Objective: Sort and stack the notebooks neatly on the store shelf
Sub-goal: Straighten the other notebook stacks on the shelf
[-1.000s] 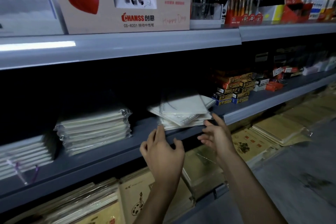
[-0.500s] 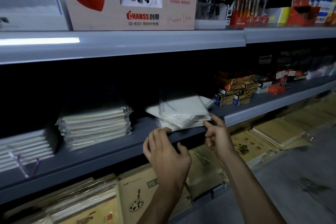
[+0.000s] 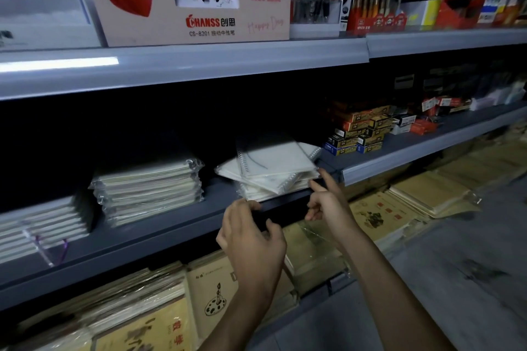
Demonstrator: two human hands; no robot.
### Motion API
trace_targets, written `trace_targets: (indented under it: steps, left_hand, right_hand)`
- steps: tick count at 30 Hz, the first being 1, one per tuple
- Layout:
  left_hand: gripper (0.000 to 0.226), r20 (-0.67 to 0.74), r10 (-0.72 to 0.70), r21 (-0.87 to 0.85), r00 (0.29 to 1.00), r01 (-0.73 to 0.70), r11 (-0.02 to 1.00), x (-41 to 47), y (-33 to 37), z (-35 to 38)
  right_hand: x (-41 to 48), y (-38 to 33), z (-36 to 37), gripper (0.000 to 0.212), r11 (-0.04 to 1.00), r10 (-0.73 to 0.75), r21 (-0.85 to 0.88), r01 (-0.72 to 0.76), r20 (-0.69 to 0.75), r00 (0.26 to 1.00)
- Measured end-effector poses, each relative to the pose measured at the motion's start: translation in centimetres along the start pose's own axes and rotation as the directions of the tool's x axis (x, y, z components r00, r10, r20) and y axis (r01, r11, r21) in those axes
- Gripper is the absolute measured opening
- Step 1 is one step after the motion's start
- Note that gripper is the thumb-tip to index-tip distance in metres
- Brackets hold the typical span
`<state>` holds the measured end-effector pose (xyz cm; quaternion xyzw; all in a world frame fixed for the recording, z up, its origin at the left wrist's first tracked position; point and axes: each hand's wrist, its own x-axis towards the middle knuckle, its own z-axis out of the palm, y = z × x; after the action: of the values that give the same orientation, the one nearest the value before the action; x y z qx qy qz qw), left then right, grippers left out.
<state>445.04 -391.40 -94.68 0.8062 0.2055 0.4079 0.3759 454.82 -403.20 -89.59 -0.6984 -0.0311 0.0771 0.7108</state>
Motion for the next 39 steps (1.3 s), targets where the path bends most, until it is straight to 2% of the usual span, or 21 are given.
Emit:
trace_targets:
  steps: [4,7,9,13,17,21,25,29,31,35,39]
  left_hand:
    - [0.029,-0.014,-0.113,-0.081,0.993,0.112,0.990,0.7,0.0,-0.5]
    - [0.031,-0.040,-0.114,-0.086,0.993,0.110,0.990,1.2,0.1,-1.4]
    - [0.029,-0.075,-0.086,-0.116,0.993,0.077,0.990,1.8,0.2,-2.1]
    - [0.030,-0.081,-0.040,-0.237,0.996,0.020,0.971,3.8,0.0,-2.6]
    - [0.038,-0.023,-0.059,-0.306,0.998,0.049,0.951,4.9,0.4,-2.8]
    - [0.043,0.055,-0.108,-0.366,0.993,0.120,0.923,5.2,0.7,-2.3]
    - [0.044,0.124,-0.116,-0.452,0.985,0.160,0.877,5.3,0.9,-1.8]
    - [0.039,0.109,-0.055,-0.484,0.992,0.102,0.869,5.4,1.3,-2.1]
    - [0.036,0.089,-0.038,-0.467,0.995,0.075,0.881,5.9,1.5,-2.1]
    - [0.037,0.065,-0.062,-0.415,0.996,0.084,0.906,7.1,1.2,-1.8]
    - [0.051,0.096,-0.118,-0.340,0.988,0.145,0.929,8.4,0.9,-1.9]
  right_hand:
    - [-0.1,-0.1,-0.5,0.076,0.999,-0.018,-0.043,0.013,-0.108,0.994]
    - [-0.6,0.0,-0.5,0.051,0.994,-0.075,-0.100,0.051,-0.249,0.966]
    - [-1.0,-0.3,-0.4,0.045,0.993,-0.111,-0.064,0.097,-0.285,0.952]
    - [-1.6,-1.8,0.5,0.045,0.982,-0.179,0.005,0.187,-0.253,0.951]
    - [-1.5,-2.2,2.0,0.049,0.977,-0.179,0.074,0.200,-0.223,0.958]
    - [-1.0,-2.3,2.5,0.045,0.978,-0.184,0.054,0.202,-0.231,0.955]
    - [-0.9,-2.3,2.8,0.035,0.975,-0.181,0.069,0.213,-0.313,0.932]
    - [-2.3,-2.8,3.0,0.025,0.955,-0.220,0.072,0.286,-0.472,0.854]
    - [-3.5,-2.9,3.3,0.024,0.946,-0.253,0.048,0.319,-0.504,0.826]
    - [-6.0,-2.8,4.4,0.030,0.936,-0.316,-0.011,0.351,-0.463,0.828]
    - [-7.3,-2.1,5.4,0.041,0.919,-0.393,-0.118,0.376,-0.328,0.859]
